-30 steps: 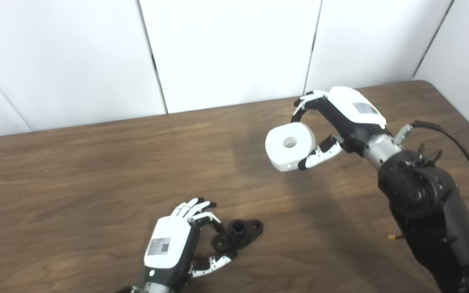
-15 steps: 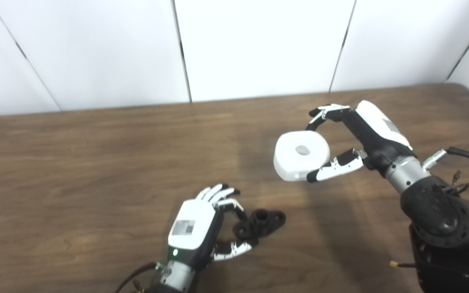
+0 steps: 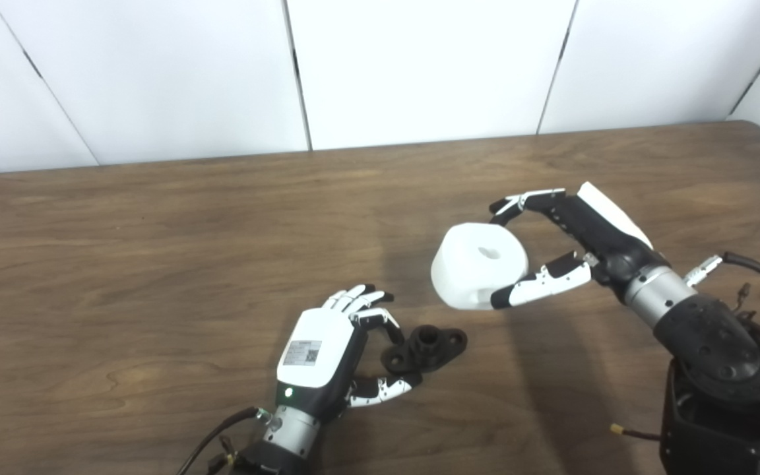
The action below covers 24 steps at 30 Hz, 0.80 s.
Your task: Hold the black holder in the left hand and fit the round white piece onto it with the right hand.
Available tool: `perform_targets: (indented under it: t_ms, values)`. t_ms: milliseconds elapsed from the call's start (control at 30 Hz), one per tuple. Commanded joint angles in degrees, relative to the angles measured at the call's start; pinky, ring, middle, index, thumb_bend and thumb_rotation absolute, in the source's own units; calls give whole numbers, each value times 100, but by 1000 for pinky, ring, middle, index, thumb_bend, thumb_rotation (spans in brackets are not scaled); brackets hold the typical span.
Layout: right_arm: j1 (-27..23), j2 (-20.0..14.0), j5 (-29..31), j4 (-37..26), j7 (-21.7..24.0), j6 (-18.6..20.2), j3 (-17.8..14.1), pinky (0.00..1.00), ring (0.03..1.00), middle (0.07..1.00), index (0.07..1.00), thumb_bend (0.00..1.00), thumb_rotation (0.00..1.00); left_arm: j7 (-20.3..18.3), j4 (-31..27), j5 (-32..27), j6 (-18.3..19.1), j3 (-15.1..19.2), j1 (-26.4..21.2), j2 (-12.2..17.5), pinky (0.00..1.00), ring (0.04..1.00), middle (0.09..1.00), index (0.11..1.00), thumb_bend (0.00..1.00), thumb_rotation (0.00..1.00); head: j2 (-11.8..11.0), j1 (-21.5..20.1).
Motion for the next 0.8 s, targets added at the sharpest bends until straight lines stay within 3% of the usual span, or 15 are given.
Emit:
perform_targets:
  t_ms: [0,367,767]
  values:
    - [-97,24,8,-261,77,9,-14,960,881,787,483,521,140,-285,107,193,126,-80,74,39,873,885,820,488,519,48,0,-1]
    - [-69,18,-318,-586,571,8,232,947,889,794,483,522,139,-307,92,160,105,-65,65,50,884,890,820,488,520,49,52,-55]
    - [54,34,-398,-766,458,5,580,897,891,799,483,521,139,-321,60,159,92,-62,60,56,881,887,818,488,520,49,90,-103]
